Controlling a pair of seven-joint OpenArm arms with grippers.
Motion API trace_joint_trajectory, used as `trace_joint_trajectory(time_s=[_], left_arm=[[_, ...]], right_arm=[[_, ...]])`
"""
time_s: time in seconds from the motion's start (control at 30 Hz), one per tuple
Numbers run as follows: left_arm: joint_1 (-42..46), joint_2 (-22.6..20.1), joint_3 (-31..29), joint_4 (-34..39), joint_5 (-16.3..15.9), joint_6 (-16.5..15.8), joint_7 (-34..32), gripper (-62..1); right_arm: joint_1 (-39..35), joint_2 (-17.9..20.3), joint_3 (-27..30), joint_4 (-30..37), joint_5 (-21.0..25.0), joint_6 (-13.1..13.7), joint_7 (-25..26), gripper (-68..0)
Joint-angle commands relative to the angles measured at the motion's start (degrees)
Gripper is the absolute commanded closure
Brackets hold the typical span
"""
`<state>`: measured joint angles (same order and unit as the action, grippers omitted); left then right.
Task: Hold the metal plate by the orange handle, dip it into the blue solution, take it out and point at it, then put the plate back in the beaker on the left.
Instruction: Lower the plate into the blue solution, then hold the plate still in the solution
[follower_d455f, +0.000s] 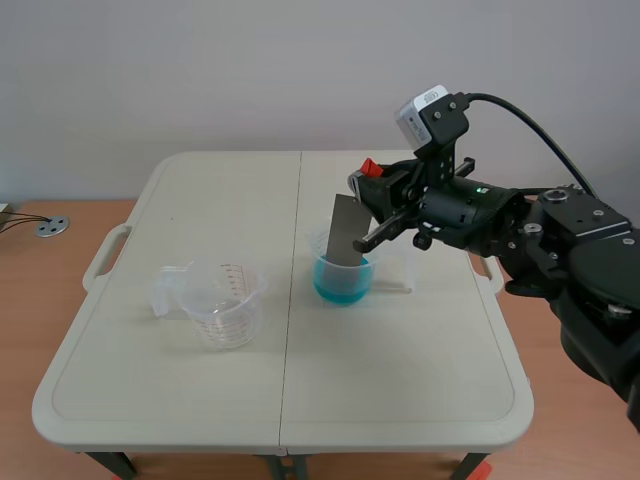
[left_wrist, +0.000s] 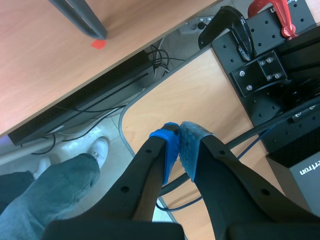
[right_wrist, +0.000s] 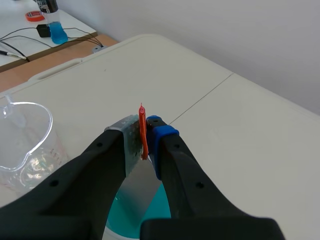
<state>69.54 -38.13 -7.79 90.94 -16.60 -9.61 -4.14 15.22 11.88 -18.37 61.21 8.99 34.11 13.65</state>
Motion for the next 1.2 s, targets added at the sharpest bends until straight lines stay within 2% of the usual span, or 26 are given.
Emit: trace_joint_trajectory(time_s=[0.0,1.17], left_arm=[[0.13,0.15,0.17,0.72,-0.37,-0.2,-0.33,-1.6],[0.13,0.15,0.17,0.72,-0.37,-0.2,-0.35,-1.6]], right_arm=[[0.94,0.0,0.31,0.07,-0.24,0.24,-0.2,-1.3],[0.96,-0.02,0.31,0.07,-0.92,0.24,-0.17,-1.3]])
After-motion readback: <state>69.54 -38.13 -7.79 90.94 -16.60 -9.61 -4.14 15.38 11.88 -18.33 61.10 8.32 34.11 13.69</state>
